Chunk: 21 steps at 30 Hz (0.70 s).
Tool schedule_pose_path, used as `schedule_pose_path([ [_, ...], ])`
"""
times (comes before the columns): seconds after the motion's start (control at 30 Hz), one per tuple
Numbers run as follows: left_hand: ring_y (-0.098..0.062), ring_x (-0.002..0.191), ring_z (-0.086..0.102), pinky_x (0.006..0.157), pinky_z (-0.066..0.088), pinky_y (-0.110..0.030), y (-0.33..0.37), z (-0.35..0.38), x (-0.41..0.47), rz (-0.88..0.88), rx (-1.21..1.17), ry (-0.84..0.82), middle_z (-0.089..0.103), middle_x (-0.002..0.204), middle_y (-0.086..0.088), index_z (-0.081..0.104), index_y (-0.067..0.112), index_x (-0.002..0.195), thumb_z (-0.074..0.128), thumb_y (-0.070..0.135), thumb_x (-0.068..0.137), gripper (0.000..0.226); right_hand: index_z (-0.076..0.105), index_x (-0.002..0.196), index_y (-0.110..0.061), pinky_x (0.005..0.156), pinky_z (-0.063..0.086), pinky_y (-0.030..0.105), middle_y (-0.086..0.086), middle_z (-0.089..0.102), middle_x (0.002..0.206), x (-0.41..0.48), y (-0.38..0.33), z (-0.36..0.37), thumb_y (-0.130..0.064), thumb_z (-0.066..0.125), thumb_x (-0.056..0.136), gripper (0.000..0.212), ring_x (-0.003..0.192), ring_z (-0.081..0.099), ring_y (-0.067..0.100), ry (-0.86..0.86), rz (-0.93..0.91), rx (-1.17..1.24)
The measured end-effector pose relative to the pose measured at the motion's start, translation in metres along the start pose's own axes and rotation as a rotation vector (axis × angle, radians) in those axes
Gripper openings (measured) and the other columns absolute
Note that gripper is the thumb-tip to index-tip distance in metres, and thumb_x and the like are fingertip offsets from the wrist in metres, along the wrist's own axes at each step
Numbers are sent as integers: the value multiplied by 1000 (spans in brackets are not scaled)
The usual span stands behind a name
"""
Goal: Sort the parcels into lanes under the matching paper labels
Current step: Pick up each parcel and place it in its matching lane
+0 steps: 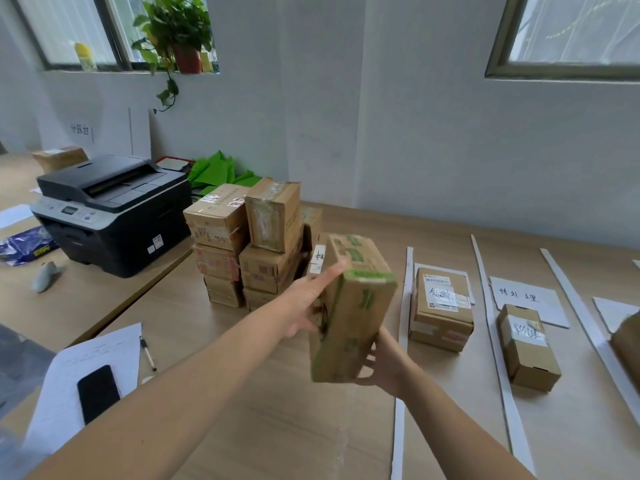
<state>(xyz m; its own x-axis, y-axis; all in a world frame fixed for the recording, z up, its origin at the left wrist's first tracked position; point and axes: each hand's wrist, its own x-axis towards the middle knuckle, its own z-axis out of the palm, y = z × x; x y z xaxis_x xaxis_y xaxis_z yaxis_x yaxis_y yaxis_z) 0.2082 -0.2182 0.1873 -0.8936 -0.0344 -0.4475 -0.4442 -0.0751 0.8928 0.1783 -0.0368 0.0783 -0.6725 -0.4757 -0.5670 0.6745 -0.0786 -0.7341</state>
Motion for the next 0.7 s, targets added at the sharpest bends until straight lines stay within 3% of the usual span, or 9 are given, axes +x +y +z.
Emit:
schedule_pose_path([
  [0.1,-18,106,60,83,50,-37,-14,8,3,33,57,117,65,125,1,59,29,134,72,80,61,90,61,131,-31,89,50,69,10,56,137,2,-13,11,-71,46,91,59,126,52,41,-115,-88,77],
  [0.2,-20,124,54,102,49,-41,-25,-2,8,159,82,134,55,142,3,56,34,138,74,78,59,92,63,129,-30,92,45,73,10,60,135,0,-23,11,-66,46,94,53,123,56,43,-121,-141,118],
  [0.3,-18,129,51,102,51,-39,-25,-10,4,248,164,86,50,146,3,52,35,141,79,58,67,81,63,129,-26,97,40,75,11,60,137,-2,-26,-1,-51,44,100,43,124,56,44,-130,-144,184],
  [0.4,-15,140,40,114,39,-43,-23,-12,5,337,363,83,43,151,7,48,36,144,83,56,64,89,68,122,-18,102,36,74,18,65,127,-4,-29,-10,-33,39,101,39,117,61,40,-149,-149,239],
  [0.57,-7,135,43,118,33,-36,-22,-19,6,463,596,15,47,143,11,54,35,140,83,37,77,69,66,128,-16,104,33,74,22,62,133,-19,-36,-21,-47,39,101,49,125,56,46,-210,-96,274],
  [0.63,-1,133,42,117,30,-25,-23,-19,4,501,645,-15,48,141,14,56,35,138,78,25,84,59,65,128,-13,102,41,70,22,64,129,-26,-37,-24,-49,40,100,51,121,59,46,-188,-118,254],
  [0.7,7,131,39,109,27,-11,-24,-16,2,543,660,-20,49,140,18,59,36,134,73,19,89,50,66,124,-11,93,52,56,20,69,119,-28,-37,-25,-49,44,95,53,106,68,39,-163,-152,223],
])
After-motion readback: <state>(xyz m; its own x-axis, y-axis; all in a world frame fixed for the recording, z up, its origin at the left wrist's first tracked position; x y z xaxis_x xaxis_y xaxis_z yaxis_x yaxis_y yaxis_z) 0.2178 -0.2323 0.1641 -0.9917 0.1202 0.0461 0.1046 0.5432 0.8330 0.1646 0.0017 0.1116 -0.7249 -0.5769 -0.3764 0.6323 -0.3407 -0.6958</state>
